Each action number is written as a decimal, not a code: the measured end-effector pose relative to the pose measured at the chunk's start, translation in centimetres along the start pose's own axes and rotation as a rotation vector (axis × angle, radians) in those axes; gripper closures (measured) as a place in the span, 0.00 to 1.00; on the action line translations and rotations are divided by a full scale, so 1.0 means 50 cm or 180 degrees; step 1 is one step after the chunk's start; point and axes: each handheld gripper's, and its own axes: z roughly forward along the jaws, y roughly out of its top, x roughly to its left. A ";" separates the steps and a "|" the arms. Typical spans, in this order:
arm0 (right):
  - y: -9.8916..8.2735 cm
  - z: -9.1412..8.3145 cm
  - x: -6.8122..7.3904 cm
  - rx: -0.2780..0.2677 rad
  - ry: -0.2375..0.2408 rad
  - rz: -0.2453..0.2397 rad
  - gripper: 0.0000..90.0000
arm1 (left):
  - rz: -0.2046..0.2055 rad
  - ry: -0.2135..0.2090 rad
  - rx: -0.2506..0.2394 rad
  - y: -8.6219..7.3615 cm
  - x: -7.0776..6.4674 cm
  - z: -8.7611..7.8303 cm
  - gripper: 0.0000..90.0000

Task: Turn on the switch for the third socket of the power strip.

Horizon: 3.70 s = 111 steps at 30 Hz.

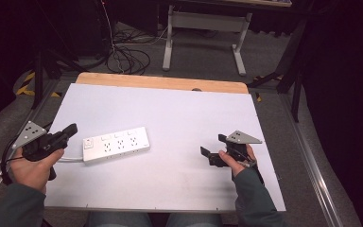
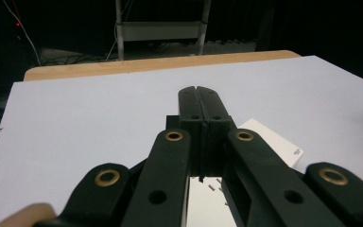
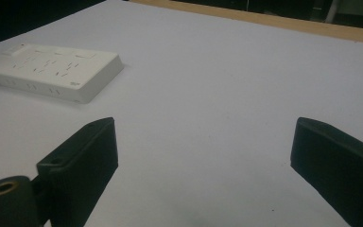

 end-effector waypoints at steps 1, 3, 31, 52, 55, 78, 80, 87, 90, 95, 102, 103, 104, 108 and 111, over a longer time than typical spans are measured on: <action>-0.001 -0.001 0.000 -0.0004 -0.0001 0.0005 0.10 | 0.0005 0.0002 -0.0004 0.000 0.000 0.001 1.00; -0.002 -0.003 -0.002 -0.0010 -0.0005 0.0001 0.10 | 0.0012 0.0012 -0.0003 0.001 -0.001 0.003 1.00; -0.013 -0.022 -0.007 -0.0005 -0.0092 0.0042 0.10 | 0.0194 -0.0080 0.0091 0.010 -0.016 0.034 1.00; -0.029 -0.045 -0.014 0.0028 -0.0206 0.0068 0.10 | 0.0352 -0.0221 0.0217 0.019 -0.046 0.080 1.00; -0.032 -0.049 -0.015 0.0026 -0.0216 0.0066 0.10 | 0.0359 -0.0241 0.0233 0.019 -0.049 0.084 1.00; -0.038 -0.057 -0.013 0.0039 -0.0248 0.0062 0.10 | 0.0506 -0.0339 0.0398 0.020 -0.075 0.123 1.00; -0.039 -0.059 -0.014 0.0048 -0.0266 0.0071 0.10 | 0.0525 -0.0359 0.0423 0.020 -0.079 0.128 1.00; -0.042 -0.064 -0.017 0.0040 -0.0288 0.0098 0.10 | 0.0562 -0.0375 0.0488 0.019 -0.084 0.143 1.00; -0.042 -0.065 -0.017 0.0033 -0.0285 0.0089 0.10 | 0.0596 -0.0389 0.0517 0.018 -0.087 0.148 1.00; -0.043 -0.066 -0.018 0.0035 -0.0294 0.0084 0.10 | 0.0657 -0.0394 0.0561 0.017 -0.090 0.156 1.00; -0.044 -0.064 -0.017 0.0047 -0.0289 0.0105 0.10 | 0.0683 -0.0367 0.0606 0.016 -0.093 0.170 1.00; -0.044 -0.064 -0.017 0.0048 -0.0289 0.0105 0.10 | 0.0709 -0.0359 0.0617 0.016 -0.092 0.172 1.00; -0.044 -0.064 -0.017 0.0049 -0.0289 0.0103 0.10 | 0.0718 -0.0346 0.0628 0.016 -0.093 0.175 1.00; -0.045 -0.062 -0.018 0.0058 -0.0286 0.0091 0.10 | 0.0747 -0.0335 0.0666 0.016 -0.095 0.184 1.00; -0.044 -0.060 -0.017 0.0057 -0.0277 0.0099 0.10 | 0.0755 -0.0331 0.0689 0.016 -0.095 0.188 1.00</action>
